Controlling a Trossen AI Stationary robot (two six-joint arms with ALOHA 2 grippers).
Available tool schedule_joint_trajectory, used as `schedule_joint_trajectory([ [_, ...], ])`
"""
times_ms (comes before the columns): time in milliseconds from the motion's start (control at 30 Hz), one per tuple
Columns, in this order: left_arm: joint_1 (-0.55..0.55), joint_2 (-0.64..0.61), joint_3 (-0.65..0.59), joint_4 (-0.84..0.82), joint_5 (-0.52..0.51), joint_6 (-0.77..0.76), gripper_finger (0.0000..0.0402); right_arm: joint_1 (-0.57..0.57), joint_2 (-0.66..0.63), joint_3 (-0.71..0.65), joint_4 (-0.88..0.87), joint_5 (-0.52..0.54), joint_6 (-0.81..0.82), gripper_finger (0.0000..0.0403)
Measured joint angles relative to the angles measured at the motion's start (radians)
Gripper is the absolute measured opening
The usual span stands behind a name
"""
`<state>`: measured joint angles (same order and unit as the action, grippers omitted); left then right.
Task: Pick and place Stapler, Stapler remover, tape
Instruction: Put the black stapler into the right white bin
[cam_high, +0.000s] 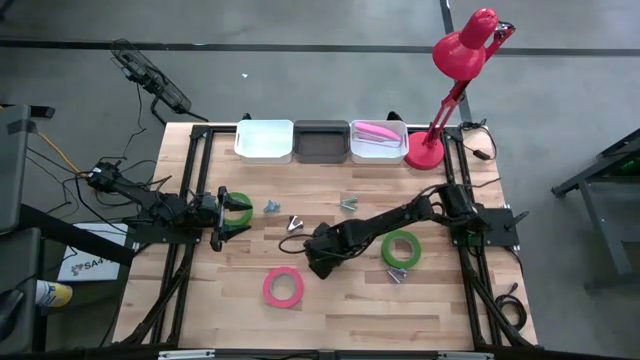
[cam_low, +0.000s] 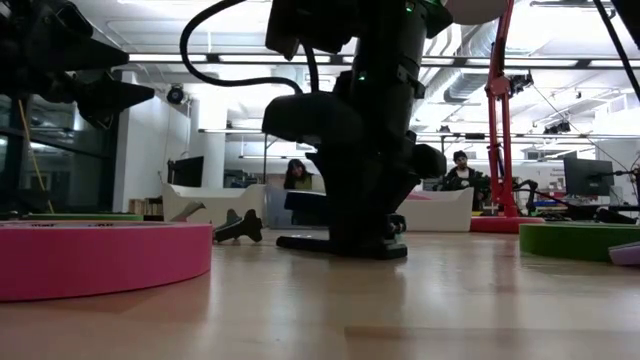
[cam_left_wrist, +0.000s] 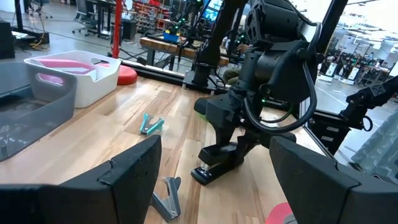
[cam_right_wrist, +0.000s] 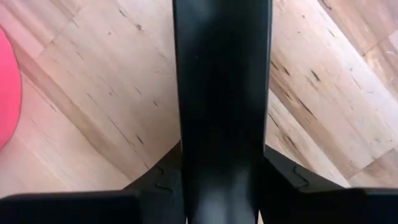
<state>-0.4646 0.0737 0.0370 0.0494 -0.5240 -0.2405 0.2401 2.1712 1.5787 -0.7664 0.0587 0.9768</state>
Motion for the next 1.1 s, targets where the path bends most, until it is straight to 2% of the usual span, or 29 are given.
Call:
schedule_joint_trajectory([
  [533, 0.0, 0.0, 0.0, 0.0, 0.0, 0.0, 0.0296, -0.01, -0.047, -0.005, -0.084, -0.064, -0.038, 0.0123],
  [1100, 0.0, 0.0, 0.0, 0.0, 0.0, 0.0, 0.0296, -0.01, -0.074, -0.003, -0.085, -0.093, -0.069, 0.0123],
])
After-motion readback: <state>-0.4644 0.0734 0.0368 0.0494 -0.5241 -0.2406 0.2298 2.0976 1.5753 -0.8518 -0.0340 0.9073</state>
